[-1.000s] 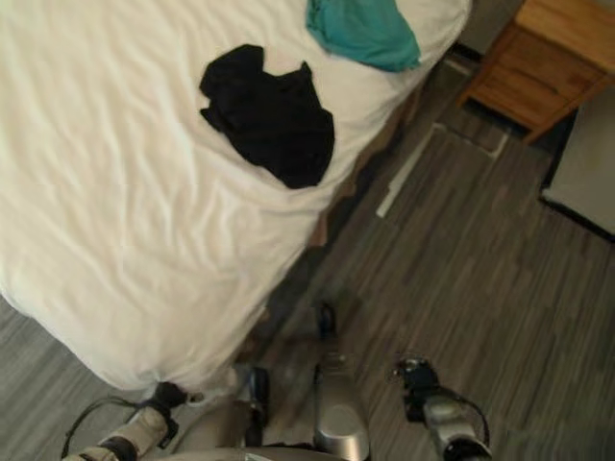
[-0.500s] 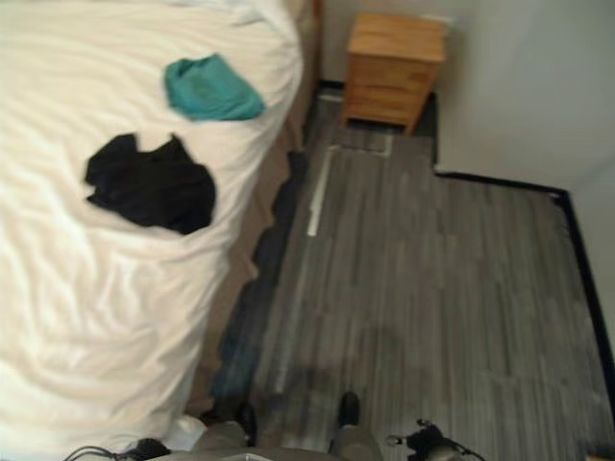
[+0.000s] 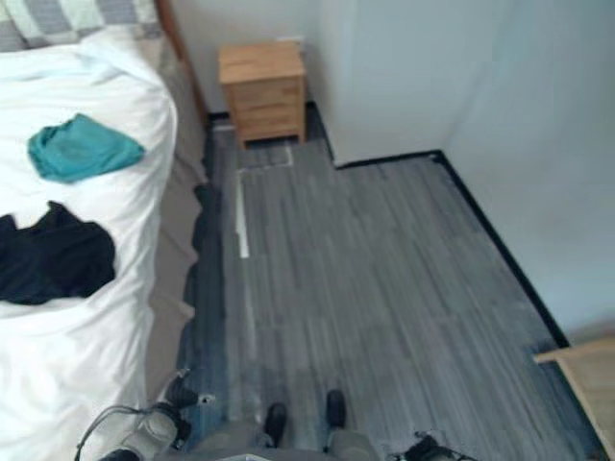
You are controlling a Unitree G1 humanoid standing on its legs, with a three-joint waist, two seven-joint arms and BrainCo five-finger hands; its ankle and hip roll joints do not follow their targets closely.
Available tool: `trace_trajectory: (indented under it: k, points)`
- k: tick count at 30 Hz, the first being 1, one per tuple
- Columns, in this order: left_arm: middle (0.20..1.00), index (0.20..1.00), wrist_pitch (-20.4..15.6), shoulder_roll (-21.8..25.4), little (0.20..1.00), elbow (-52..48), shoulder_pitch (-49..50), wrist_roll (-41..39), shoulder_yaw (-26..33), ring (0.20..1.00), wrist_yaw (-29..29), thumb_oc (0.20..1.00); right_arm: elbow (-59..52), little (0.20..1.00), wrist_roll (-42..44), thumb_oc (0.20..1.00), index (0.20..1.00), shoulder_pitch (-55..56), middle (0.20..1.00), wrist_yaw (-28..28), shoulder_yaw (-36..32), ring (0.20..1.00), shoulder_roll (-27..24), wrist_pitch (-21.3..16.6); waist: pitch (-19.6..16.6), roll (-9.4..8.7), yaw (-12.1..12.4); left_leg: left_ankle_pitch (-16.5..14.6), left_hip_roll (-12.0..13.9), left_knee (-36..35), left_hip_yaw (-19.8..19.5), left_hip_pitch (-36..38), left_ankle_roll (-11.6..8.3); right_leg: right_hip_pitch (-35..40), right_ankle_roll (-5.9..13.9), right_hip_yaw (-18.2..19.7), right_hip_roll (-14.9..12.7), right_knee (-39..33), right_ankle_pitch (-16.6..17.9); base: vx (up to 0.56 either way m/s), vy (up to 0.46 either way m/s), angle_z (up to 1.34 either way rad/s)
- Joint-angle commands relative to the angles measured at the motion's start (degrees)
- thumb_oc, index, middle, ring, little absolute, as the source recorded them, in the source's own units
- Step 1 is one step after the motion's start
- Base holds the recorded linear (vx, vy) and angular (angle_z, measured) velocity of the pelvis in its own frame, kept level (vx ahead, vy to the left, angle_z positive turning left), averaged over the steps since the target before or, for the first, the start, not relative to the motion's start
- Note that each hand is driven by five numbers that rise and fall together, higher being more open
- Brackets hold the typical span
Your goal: Tidy up the quilt and then pick up the clothes from the bed and put them into the laundry hamper.
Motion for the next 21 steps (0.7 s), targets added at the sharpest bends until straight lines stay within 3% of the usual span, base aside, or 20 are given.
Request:
trace_trajectory:
  k: [1,4,6,13,16,18,19,21]
  points:
    - [1.0,1.0,1.35,-0.54,1.0,6.55,-4.28,-2.71,0.55,1.0,2.15,1.0,-1.25,1.0,9.77,1.0,1.0,-5.25,1.0,-3.58,-5.91,1.0,2.43,-0.98,1.5,1.94,-8.52,0.3,11.46,-6.33,12.01,8.26,-5.63,-2.97,8.3,-11.82,-5.88,17.19,-11.0,-0.03,-0.012,0.05]
    - [1.0,1.0,1.77,-2.2,1.0,9.35,-3.32,-3.8,1.43,1.0,1.71,1.0,-0.32,1.0,12.51,1.0,1.0,-5.47,1.0,-4.1,-7.65,1.0,2.43,-1.07,-0.96,0.99,-7.27,0.66,10.51,-6.24,14.61,7.07,-5.51,1.3,7.28,-11.54,-5.33,10.66,-11.5,-0.03,-0.021,0.28]
    - [1.0,1.0,2.18,-3.17,1.0,11.39,-2.36,-3.15,2.22,1.0,1.67,1.0,0.37,1.0,12.72,1.0,1.0,-5.13,1.0,-3.91,-7.49,1.0,2.67,-1.09,-1.74,1.04,-6.96,1.09,10.63,-6.5,15.37,7.07,-5.44,1.74,7.6,-10.89,-5.24,8.36,-10.67,0.03,-0.061,-0.31]
    - [1.0,1.0,3.08,-2.78,1.0,14.35,1.09,0.87,2.82,1.0,1.49,1.0,0.65,1.0,9.58,1.0,1.0,-4.52,1.0,-2.56,-4.98,1.0,2.43,-0.43,-2.07,1.52,-6.82,0.53,11.23,-6.6,16.32,8.75,-5.99,2.86,6.83,-8.91,-4.46,6.94,-10.93,0.08,-0.097,-0.56]
    - [1.0,1.0,2.11,-2.83,1.0,12.59,2.42,-0.85,3.47,1.0,1.8,1.0,0.41,1.0,7.64,1.0,1.0,-4.06,1.0,-2.32,-3.96,1.0,1.66,-0.8,-0.57,1.37,-6.07,-1.32,12.2,3.28,15.52,5.62,-6.92,4.65,5.63,-8.89,-3.83,4.77,-11.56,0.02,-0.124,-0.24]
    - [1.0,1.0,1.79,-3.37,1.0,10.84,2.16,-3.15,3.49,1.0,2.4,1.0,0.77,1.0,7.09,1.0,1.0,-4.28,1.0,-2.75,-3.75,1.0,1.47,-0.84,1.85,1.12,-4.85,2.66,12.96,15.04,13.58,-0.11,-8.94,6.59,3.94,-9.5,-3.33,3.46,-12.07,0.0,-0.192,0.08]
    - [1.0,1.0,1.82,-3.96,1.0,8.95,1.66,-4.22,2.6,1.0,2.97,1.0,1.44,1.0,6.34,1.0,1.0,-4.35,1.0,-3.26,-3.19,1.0,0.97,-0.42,4.42,0.32,-3.52,6.65,12.9,25.34,12.76,-6.49,-9.18,9.01,2.57,-10.92,-3.5,2.05,-12.56,0.14,-0.232,0.27]
    - [1.0,1.0,1.11,-3.34,1.0,7.1,2.98,-4.91,2.94,1.0,1.59,1.0,2.33,1.0,3.28,1.0,1.0,-4.47,1.0,-2.61,-1.11,1.0,0.17,0.11,4.64,-0.39,-1.45,3.16,8.41,25.34,15.23,-13.23,-7.17,10.98,2.42,-10.43,-3.31,0.64,-14.3,0.32,-0.13,0.59]
